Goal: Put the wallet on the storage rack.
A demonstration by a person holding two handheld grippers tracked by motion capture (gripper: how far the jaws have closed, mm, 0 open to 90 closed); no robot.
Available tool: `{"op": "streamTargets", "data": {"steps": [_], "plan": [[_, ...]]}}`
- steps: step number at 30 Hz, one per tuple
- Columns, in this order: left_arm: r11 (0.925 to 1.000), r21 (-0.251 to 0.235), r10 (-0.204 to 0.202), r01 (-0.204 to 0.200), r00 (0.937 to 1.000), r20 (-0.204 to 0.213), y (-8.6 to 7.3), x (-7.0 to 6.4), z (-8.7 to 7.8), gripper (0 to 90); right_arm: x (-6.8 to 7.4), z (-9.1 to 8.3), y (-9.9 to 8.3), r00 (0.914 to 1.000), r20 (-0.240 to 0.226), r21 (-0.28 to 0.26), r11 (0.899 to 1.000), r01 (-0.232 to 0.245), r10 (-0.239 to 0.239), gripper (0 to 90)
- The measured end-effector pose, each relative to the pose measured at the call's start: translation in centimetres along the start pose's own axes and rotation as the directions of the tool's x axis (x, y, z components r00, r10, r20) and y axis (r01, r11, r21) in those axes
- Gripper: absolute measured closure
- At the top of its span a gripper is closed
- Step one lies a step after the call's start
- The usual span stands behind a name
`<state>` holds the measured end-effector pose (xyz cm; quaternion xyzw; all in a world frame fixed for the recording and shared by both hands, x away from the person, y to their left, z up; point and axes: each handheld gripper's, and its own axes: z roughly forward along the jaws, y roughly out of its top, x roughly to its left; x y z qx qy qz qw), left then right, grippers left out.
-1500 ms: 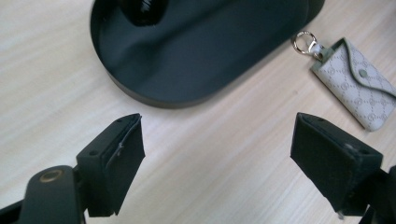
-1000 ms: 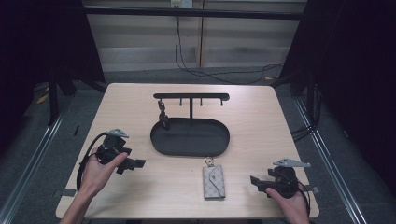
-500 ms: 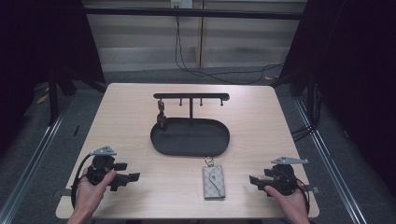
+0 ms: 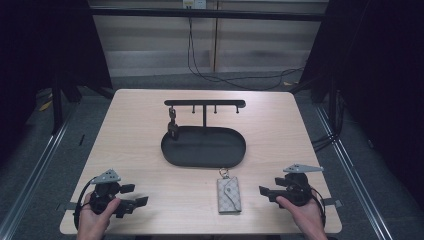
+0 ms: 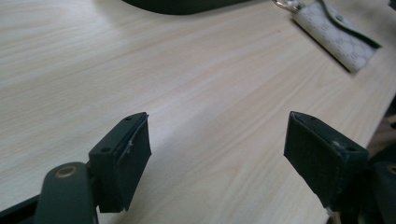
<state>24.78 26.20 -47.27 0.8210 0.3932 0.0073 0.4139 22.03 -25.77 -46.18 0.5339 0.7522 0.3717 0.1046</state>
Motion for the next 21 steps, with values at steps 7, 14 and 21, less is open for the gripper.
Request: {"op": "streamTargets", "data": {"steps": [7, 14, 21], "plan": [[0.9989, 0.046, -0.012, 0.011, 0.9998, 0.018, 0.1, -0.3, 0.2, 22.6, 0.5, 0.5, 1.5, 0.9996, -0.019, 0.017, 1.0, -0.019, 0.02, 29.4], [0.9987, 0.05, -0.008, 0.007, 0.9997, 0.023, -0.1, -0.4, 0.2, 23.2, 2.4, 1.6, 3.6, 0.998, -0.063, 0.086, 0.996, 0.012, -0.007, 42.4], [0.9979, 0.061, 0.018, -0.02, 0.9993, 0.033, 0.0, -0.4, 0.4, 23.2, 3.9, 3.5, 5.1, 0.9961, -0.087, 0.172, 0.985, 0.027, -0.012, 48.4]]}}
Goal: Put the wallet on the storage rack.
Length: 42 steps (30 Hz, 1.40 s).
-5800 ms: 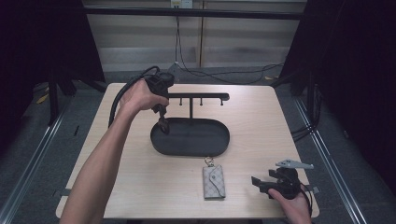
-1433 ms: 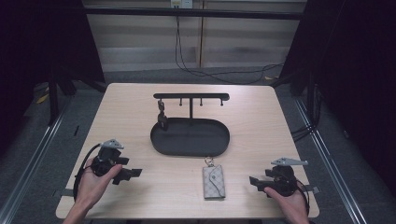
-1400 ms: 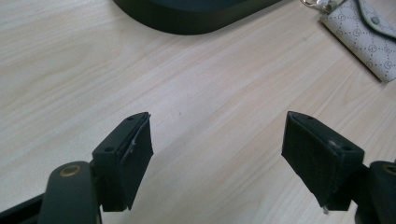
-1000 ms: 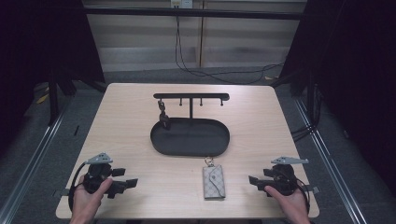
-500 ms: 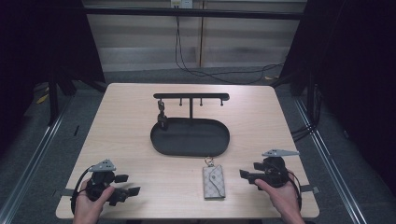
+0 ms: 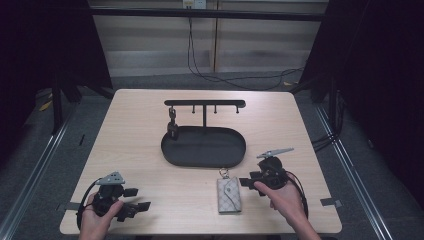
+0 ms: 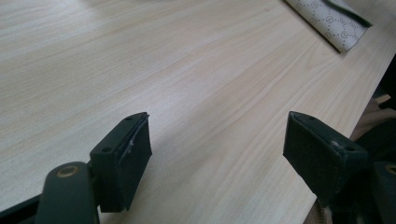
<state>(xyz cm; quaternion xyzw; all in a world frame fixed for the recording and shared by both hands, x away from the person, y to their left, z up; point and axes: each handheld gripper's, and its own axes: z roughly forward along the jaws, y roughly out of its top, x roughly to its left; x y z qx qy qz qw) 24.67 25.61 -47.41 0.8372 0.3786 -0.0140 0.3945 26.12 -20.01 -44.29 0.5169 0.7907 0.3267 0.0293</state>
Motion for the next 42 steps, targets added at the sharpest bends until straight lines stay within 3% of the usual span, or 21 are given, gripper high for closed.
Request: {"op": "streamTargets", "data": {"steps": [6, 9, 14, 22, 28, 38, 42], "plan": [[1.0, 0.004, 0.003, -0.003, 1.0, 0.006, 0.0, 0.0, 0.1, 23.2, 0.7, 1.4, 0.4, 0.9995, -0.027, 0.138, 0.99, -0.009, 0.013, 42.5], [0.9999, 0.013, 0.007, -0.007, 0.9999, 0.007, 0.0, 0.0, 0.2, 23.2, 1.0, 1.8, 0.5, 0.9997, -0.008, 0.185, 0.983, -0.02, 0.022, 31.4], [0.9996, 0.023, 0.015, -0.015, 0.9999, -0.003, 0.1, -0.1, 0.4, 23.2, 1.6, 2.3, 0.9, 0.9994, -0.029, 0.243, 0.97, -0.011, 0.018, 30.5], [0.9996, 0.025, 0.015, -0.015, 0.9999, -0.004, 0.1, 0.0, 0.3, 23.2, 2.4, 3.4, 1.4, 0.9992, -0.034, 0.357, 0.934, -0.01, 0.024, 36.1], [0.9996, 0.026, 0.011, -0.012, 0.9999, 0.004, 0.1, 0.1, 0.3, 23.2, 2.5, 4.1, 1.7, 0.9992, -0.035, 0.394, 0.919, -0.005, 0.02, 41.0], [0.9997, 0.019, 0.016, -0.016, 0.9998, 0.009, 0.0, 0.1, 0.1, 23.2, 2.9, 5.4, 1.8, 0.9998, 0.009, 0.453, 0.891, -0.019, 0.017, 46.4], [0.9999, 0.013, 0.011, -0.012, 0.9998, 0.015, 0.0, 0.1, 0.1, 23.2, 3.3, 5.7, 2.0, 0.9998, 0.013, 0.453, 0.891, -0.017, 0.013, 47.2]]}}
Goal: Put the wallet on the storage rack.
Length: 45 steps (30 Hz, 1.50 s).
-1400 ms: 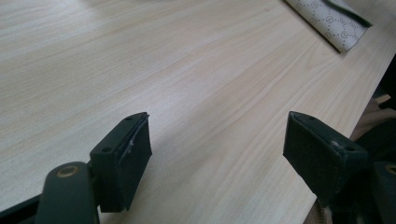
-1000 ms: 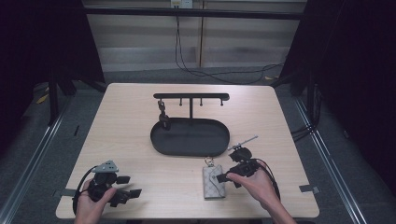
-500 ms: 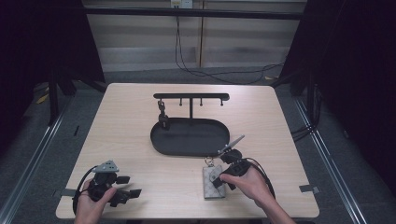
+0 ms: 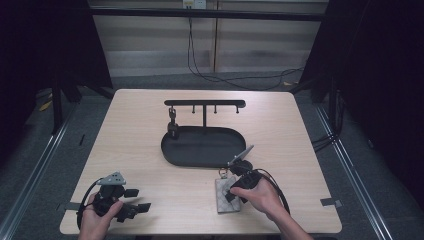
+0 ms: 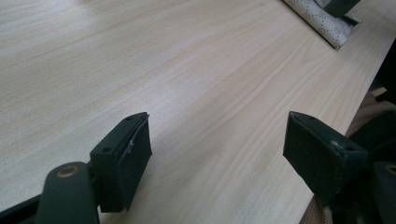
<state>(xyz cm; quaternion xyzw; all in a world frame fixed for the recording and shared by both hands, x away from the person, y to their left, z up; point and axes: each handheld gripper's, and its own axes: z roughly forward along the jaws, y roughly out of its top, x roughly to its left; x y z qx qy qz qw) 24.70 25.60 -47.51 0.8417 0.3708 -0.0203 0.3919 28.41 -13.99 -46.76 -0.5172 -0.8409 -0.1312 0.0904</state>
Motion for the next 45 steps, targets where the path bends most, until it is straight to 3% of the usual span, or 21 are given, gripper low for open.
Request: {"op": "streamTargets", "data": {"steps": [7, 15, 20, 25, 33, 35, 41, 45], "plan": [[0.9997, 0.012, 0.021, -0.021, 0.9998, -0.005, 0.1, -0.2, 0.0, 23.2, 1.1, 0.3, 0.6, 0.9975, 0.065, 0.029, 0.999, 0.025, -0.027, 51.2], [0.9998, 0.015, 0.014, -0.014, 0.9999, 0.0, 0.0, 0.0, 0.0, 23.2, 0.2, 0.1, 0.7, 1.0, 0.005, 0.034, 0.999, 0.002, -0.002, 59.3], [0.9998, 0.013, 0.014, -0.013, 0.9999, -0.001, 0.0, 0.0, 0.0, 23.2, -0.7, -0.4, 0.7, 0.9977, -0.058, 0.003, 0.999, -0.034, 0.034, 69.0], [0.9999, 0.013, 0.009, -0.009, 1.0, 0.0, 0.0, 0.0, 0.0, 23.2, -0.8, -0.9, 0.9, 0.9966, -0.074, -0.006, 0.999, -0.035, 0.035, 73.8], [0.9998, 0.015, 0.013, -0.013, 0.9999, -0.003, 0.0, 0.0, 0.1, 23.2, -0.2, -2.5, 1.5, 0.9998, -0.02, -0.024, 1.0, -0.003, 0.003, 78.5], [0.9998, 0.015, 0.015, -0.015, 0.9999, -0.001, 0.0, 0.0, 0.1, 23.2, -0.3, -2.9, 1.7, 0.9987, -0.05, -0.023, 1.0, -0.014, 0.013, 79.9], [0.9998, 0.015, 0.012, -0.012, 0.9999, 0.005, 0.0, 0.0, 0.1, 23.2, -0.1, -3.9, 2.0, 0.9992, -0.037, -0.031, 0.999, 0.015, -0.016, 81.9], [0.9997, 0.018, 0.016, -0.016, 0.9999, 0.005, 0.1, 0.0, 0.1, 23.2, -0.3, -4.3, 1.9, 0.9988, -0.05, -0.02, 1.0, -0.001, 0.0, 82.3]]}}
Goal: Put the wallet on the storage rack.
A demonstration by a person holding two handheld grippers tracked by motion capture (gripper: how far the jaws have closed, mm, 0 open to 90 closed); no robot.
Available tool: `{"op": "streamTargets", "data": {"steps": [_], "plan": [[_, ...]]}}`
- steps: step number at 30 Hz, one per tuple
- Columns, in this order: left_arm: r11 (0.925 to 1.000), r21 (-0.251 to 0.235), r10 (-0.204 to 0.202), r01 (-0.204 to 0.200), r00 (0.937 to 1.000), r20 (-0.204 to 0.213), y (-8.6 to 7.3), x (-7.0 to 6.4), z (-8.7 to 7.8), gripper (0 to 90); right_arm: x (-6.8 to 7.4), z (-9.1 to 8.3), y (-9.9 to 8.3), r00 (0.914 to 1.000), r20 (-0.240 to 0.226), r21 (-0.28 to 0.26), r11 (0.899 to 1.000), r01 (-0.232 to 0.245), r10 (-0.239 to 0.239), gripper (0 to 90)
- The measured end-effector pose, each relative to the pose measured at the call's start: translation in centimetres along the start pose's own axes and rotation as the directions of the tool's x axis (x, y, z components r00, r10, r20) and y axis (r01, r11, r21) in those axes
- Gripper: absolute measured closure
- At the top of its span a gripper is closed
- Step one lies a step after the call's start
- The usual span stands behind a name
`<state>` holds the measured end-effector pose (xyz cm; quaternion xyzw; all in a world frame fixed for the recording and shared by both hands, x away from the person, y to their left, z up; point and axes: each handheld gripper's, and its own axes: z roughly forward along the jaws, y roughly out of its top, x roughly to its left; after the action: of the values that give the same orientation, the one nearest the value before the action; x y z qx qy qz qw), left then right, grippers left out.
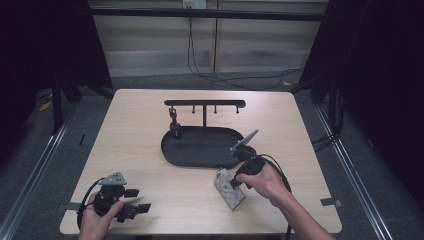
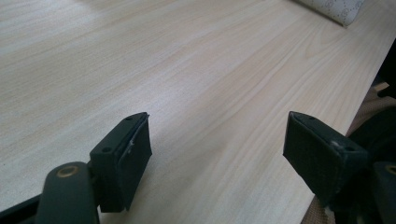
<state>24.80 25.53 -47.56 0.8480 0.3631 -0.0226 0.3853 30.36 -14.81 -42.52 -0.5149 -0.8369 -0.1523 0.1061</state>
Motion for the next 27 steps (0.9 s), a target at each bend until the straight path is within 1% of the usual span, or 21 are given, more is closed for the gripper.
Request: {"op": "streamTargets", "data": {"steps": [2, 4, 7, 9, 12, 15, 17, 19, 22, 24, 27], "plan": [[1.0, -0.002, -0.002, 0.002, 1.0, 0.0, 0.0, 0.0, 0.0, 23.2, -0.3, -0.4, -0.1, 0.9999, -0.008, 0.003, 1.0, -0.011, 0.011, 82.4], [1.0, -0.002, -0.009, 0.009, 1.0, -0.001, 0.0, 0.0, 0.0, 23.1, -0.6, -0.6, -0.2, 0.9999, 0.002, 0.013, 1.0, -0.014, 0.014, 82.5], [1.0, -0.001, -0.01, 0.01, 1.0, -0.002, 0.0, 0.0, 0.0, 23.1, -0.8, -0.9, -0.4, 0.9999, 0.002, 0.017, 1.0, -0.016, 0.016, 82.6], [0.9999, -0.003, -0.01, 0.01, 0.9999, -0.002, 0.1, 0.0, 0.0, 23.1, -0.9, -1.1, -0.5, 0.9998, 0.017, 0.025, 1.0, -0.014, 0.013, 82.6], [1.0, -0.003, -0.006, 0.006, 0.9999, -0.009, 0.1, 0.1, -0.1, 23.1, -0.9, -1.6, -0.5, 0.9996, 0.027, 0.022, 1.0, -0.01, 0.01, 82.7], [1.0, -0.004, -0.008, 0.008, 1.0, -0.002, 0.1, 0.1, -0.2, 23.1, -0.8, -2.1, -0.4, 0.9991, 0.041, 0.019, 1.0, -0.009, 0.008, 82.8], [1.0, 0.0, -0.002, 0.002, 1.0, -0.006, 0.1, 0.1, -0.1, 22.8, -0.7, -2.2, -0.3, 0.9982, 0.06, 0.035, 0.999, -0.005, 0.003, 82.7], [1.0, 0.002, 0.0, 0.0, 1.0, -0.003, 0.2, 0.1, 0.0, 22.8, -0.7, -2.3, -0.3, 0.9974, 0.072, 0.037, 0.999, -0.007, 0.004, 82.7], [1.0, 0.004, -0.003, 0.003, 1.0, -0.004, 0.3, 0.1, 0.0, 22.8, -1.0, -2.6, -0.2, 0.9958, 0.09, 0.04, 0.999, -0.021, 0.017, 82.7], [1.0, 0.004, 0.003, -0.003, 1.0, -0.002, 0.3, 0.1, 0.0, 22.8, -1.1, -2.8, -0.2, 0.9949, 0.096, 0.031, 0.999, -0.033, 0.03, 82.7], [1.0, 0.0, 0.001, -0.001, 1.0, -0.002, 0.3, 0.1, 0.0, 22.8, -1.2, -3.4, -0.2, 0.9935, 0.109, 0.029, 0.999, -0.036, 0.032, 82.6]]}}
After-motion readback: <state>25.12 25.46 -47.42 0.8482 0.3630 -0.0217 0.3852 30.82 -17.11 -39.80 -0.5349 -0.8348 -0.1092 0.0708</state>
